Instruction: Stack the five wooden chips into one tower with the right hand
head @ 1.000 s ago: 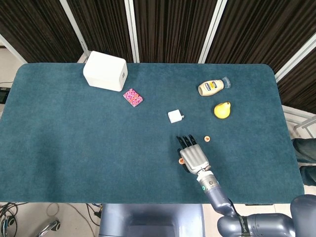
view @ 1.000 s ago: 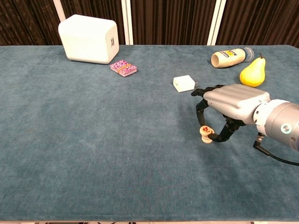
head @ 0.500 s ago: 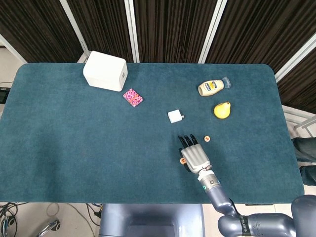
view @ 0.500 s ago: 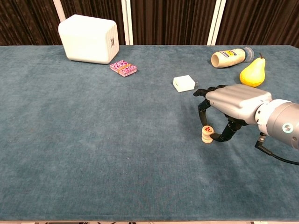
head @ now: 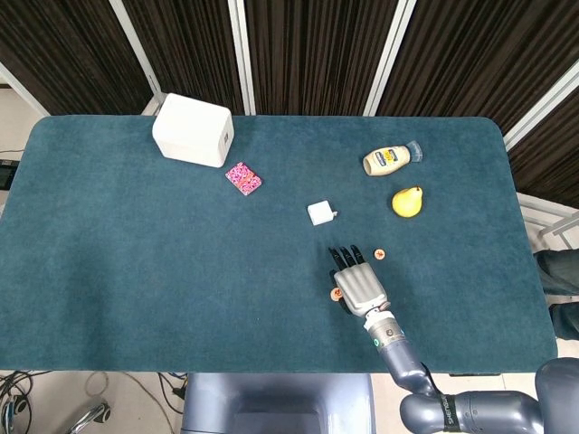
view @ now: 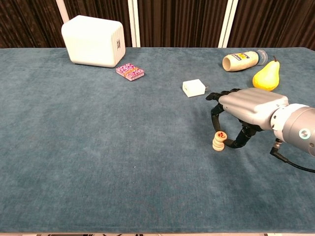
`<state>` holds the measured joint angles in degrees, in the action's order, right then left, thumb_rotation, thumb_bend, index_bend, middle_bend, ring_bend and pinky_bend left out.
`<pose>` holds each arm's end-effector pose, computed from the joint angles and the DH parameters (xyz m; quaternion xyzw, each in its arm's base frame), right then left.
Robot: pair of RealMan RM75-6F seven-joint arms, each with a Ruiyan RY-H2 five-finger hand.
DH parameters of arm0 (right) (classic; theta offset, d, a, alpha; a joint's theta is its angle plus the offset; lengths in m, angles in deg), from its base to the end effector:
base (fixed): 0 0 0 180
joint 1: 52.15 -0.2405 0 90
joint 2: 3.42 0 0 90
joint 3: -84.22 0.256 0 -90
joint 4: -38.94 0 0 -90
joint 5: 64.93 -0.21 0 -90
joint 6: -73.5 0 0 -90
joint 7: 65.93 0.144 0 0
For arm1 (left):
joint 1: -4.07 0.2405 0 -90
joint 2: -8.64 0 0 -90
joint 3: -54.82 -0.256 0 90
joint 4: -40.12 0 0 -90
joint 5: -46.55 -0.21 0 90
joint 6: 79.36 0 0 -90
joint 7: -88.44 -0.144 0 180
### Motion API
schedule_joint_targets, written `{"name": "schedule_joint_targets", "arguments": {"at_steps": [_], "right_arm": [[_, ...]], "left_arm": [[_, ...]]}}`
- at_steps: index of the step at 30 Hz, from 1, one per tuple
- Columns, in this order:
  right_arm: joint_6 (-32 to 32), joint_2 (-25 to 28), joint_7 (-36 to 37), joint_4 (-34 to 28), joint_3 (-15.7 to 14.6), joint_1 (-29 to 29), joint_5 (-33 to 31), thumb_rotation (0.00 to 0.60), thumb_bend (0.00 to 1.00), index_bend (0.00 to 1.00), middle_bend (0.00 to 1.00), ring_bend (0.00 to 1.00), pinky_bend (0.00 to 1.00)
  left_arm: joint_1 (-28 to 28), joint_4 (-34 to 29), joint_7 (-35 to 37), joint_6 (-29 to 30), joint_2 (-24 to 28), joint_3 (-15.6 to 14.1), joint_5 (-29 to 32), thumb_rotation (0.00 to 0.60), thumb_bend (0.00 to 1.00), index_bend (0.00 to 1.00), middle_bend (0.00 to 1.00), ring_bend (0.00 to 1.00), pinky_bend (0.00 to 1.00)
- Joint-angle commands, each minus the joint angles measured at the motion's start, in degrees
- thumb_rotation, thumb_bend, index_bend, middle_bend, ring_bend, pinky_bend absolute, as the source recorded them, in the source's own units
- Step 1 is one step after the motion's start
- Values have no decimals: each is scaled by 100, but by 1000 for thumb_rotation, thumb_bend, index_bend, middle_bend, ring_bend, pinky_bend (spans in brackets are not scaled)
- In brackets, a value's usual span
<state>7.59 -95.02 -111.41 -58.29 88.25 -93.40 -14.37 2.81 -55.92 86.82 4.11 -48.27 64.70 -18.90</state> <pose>-0.1440 -0.2869 -0.0372 0.7740 -0.3488 0.2700 0.4542 -0.3525 0.1757 0.2273 -0.4581 -0.4254 -0.3195 0.7121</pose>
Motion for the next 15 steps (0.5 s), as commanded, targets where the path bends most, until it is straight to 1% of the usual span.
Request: {"name": "schedule_joint_targets", "arguments": {"at_steps": [1, 15], "right_arm": [[3, 2, 1, 1, -6, 4, 10, 600, 393, 507, 0, 0, 0], [22, 19, -6, -6, -37, 37, 18, 600, 393, 459, 0, 0, 0]], "left_arm": [[-2, -1, -11, -1, -4, -3, -1, 600, 94, 0, 0, 0, 74], [-4, -7, -26, 0, -5, 0, 14, 600, 95, 0, 0, 0, 74]]}}
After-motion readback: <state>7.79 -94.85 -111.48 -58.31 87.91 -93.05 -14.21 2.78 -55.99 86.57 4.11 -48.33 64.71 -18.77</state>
